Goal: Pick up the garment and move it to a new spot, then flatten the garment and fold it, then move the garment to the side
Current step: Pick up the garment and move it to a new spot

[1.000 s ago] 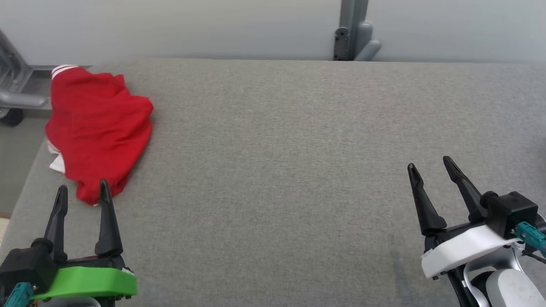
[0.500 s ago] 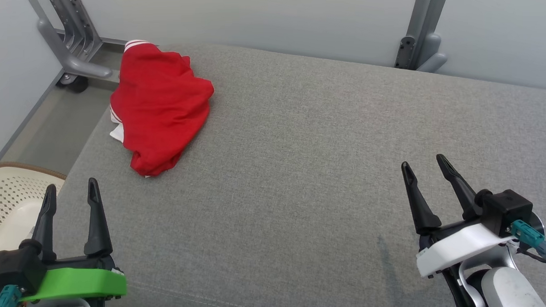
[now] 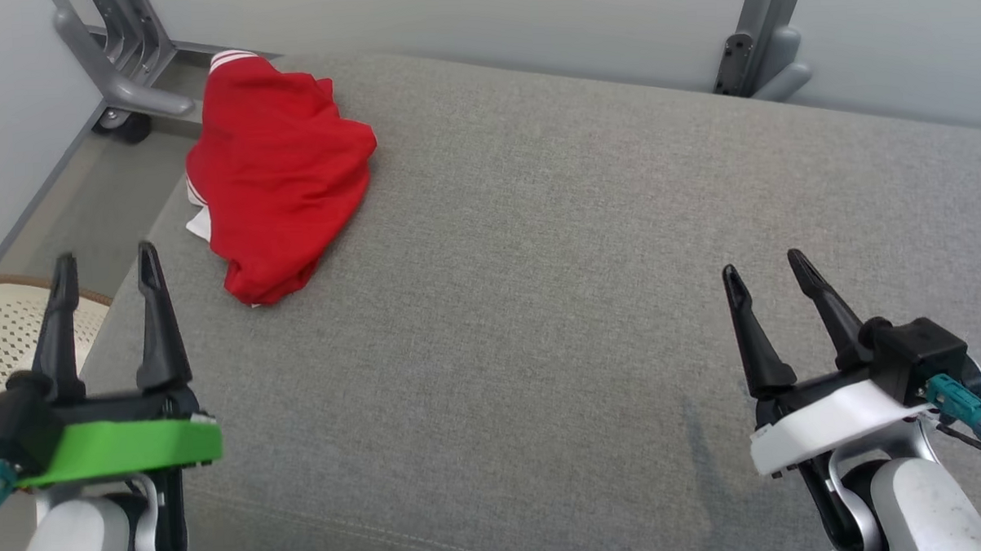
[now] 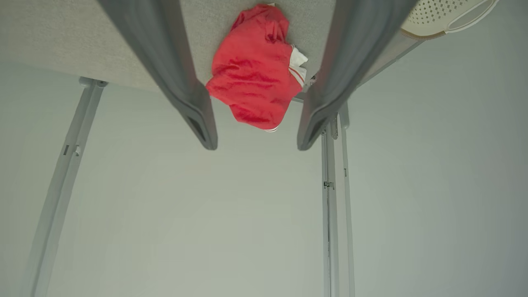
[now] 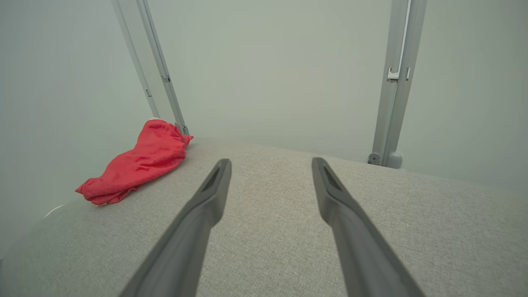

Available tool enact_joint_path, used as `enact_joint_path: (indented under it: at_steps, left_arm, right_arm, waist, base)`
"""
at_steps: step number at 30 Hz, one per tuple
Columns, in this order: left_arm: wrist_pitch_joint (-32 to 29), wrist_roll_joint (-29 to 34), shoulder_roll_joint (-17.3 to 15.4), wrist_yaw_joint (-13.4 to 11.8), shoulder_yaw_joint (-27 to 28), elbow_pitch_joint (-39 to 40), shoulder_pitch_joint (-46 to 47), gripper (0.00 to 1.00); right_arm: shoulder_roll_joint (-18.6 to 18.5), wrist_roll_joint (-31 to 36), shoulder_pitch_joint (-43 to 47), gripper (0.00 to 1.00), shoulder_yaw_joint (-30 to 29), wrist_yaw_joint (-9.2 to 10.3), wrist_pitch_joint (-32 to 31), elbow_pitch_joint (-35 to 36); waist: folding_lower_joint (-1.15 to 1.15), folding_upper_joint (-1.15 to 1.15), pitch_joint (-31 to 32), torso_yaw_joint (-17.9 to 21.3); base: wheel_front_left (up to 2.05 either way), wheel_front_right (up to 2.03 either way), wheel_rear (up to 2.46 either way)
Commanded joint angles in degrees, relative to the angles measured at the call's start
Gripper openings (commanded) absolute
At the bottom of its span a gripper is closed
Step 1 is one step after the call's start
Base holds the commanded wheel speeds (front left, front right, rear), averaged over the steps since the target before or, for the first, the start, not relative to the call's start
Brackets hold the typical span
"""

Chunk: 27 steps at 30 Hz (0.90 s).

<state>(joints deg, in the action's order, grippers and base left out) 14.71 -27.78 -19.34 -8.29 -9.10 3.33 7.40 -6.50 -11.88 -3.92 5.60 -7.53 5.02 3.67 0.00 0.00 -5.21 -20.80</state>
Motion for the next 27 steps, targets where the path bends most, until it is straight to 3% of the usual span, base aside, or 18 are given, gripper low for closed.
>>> enact_joint_path:
  at_steps: [1, 6, 12, 21, 27]
  left_arm:
    - [0.27, 0.92, -0.02, 0.21, 0.51, 0.30, 2.78, 1.00]
    - [0.44, 1.96, 0.12, 1.97, 1.13, -1.00, 12.13, 1.00]
    - [0.43, 0.65, 0.18, 5.43, 1.56, -8.46, 22.04, 1.00]
    - [-0.30, -2.08, 0.18, 11.59, 0.78, -33.07, 34.40, 1.00]
    - [-1.33, -5.10, -0.09, 13.79, 1.51, -49.46, 38.65, 1.00]
  right_arm:
    - [-0.59, 0.74, -1.23, 1.00, 0.39, 0.08, -0.53, 0.90]
    - [-2.27, 1.56, -4.50, 1.00, 1.46, 0.08, -2.54, 3.89]
    - [-3.37, 2.71, -8.00, 1.00, 1.97, 0.08, -4.47, 7.33]
    - [-3.37, 3.49, -12.78, 1.00, 3.67, 0.08, -3.57, 9.97]
    - [-2.57, 3.18, -14.34, 1.00, 4.39, 0.08, -2.07, 8.69]
  waist:
    - [0.00, 0.00, -3.11, 1.45]
    - [0.00, 0.00, -10.31, 4.26]
    - [0.00, 0.00, -18.21, 7.53]
    - [0.00, 0.00, -26.44, 12.15]
    - [0.00, 0.00, -28.20, 13.90]
  base:
    - [0.00, 0.00, 0.00]
    - [0.00, 0.00, 0.00]
    - [0.00, 0.00, 0.00]
    - [0.00, 0.00, 0.00]
    - [0.00, 0.00, 0.00]
